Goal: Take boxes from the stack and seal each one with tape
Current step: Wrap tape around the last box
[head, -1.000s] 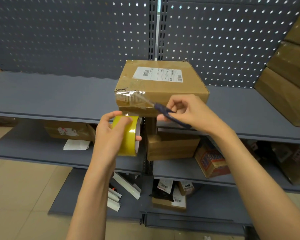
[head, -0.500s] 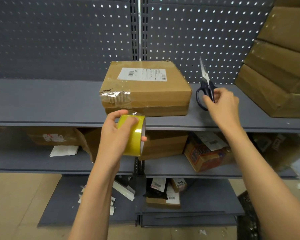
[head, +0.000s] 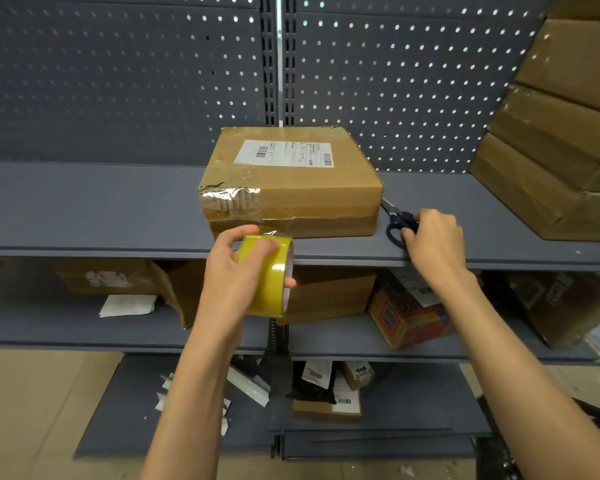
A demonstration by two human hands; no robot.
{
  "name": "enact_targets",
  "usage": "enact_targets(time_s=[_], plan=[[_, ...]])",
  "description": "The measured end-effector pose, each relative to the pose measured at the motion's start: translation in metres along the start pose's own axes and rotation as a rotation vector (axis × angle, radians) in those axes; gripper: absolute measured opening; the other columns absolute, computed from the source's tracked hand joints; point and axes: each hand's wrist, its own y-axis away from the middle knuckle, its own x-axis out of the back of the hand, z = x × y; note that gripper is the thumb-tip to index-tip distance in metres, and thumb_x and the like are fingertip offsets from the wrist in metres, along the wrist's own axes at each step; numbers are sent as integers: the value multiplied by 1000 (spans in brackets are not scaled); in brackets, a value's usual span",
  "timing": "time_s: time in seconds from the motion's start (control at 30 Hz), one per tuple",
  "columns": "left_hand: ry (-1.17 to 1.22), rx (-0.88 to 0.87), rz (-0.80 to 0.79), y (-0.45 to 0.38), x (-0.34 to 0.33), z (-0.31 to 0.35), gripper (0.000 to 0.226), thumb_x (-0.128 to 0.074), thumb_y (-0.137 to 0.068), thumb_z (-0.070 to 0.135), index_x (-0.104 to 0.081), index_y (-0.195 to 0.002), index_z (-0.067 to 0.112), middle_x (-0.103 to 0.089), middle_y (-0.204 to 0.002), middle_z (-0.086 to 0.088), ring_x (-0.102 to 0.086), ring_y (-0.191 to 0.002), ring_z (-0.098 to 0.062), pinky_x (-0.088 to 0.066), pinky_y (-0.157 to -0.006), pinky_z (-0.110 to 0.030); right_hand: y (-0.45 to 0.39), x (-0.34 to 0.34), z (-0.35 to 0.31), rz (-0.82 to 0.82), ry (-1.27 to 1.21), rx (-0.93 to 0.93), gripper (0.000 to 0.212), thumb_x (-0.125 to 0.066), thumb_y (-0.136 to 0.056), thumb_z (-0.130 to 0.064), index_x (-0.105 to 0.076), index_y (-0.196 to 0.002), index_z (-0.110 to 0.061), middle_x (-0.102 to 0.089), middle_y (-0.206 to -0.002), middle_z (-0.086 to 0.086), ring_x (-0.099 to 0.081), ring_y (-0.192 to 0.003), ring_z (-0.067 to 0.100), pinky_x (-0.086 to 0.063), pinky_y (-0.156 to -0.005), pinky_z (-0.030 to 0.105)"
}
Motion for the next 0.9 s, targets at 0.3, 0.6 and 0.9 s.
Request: enact_targets(time_s=[0.3,0.6,0.9], plan=[[-64,-93,-1,8,6,14,32,-60,-91,16,-53,-121,23,-63,-106,-14,-63,-44,-14,-49,-43,-21,-2,12,-11,122,5,105,24,-48,-98,-13,-61,-110,3,-62,-109,21,-56,-100,37,-41,-73,38],[-484,-495,39,2,23,69,46,-68,-80,32,-40,-116,38,-65,-81,-4,-66,-58,-23,-55,-50,-40,-18,39,-48,259,14,289,27,-40,-101,-24,-57,-106,-4,-59,-106,13,-53,-98,30,-29,-70,32],[-1051,-594,191,-53,80,84,61,-65,-87,30,-30,-134,13,-61,-90,-9,-56,-87,-35,-46,-82,-50,-28,50,-109,250,-50,485,27,-39,-100,-25,-57,-105,-6,-57,-107,10,-51,-99,27,-30,-74,32]])
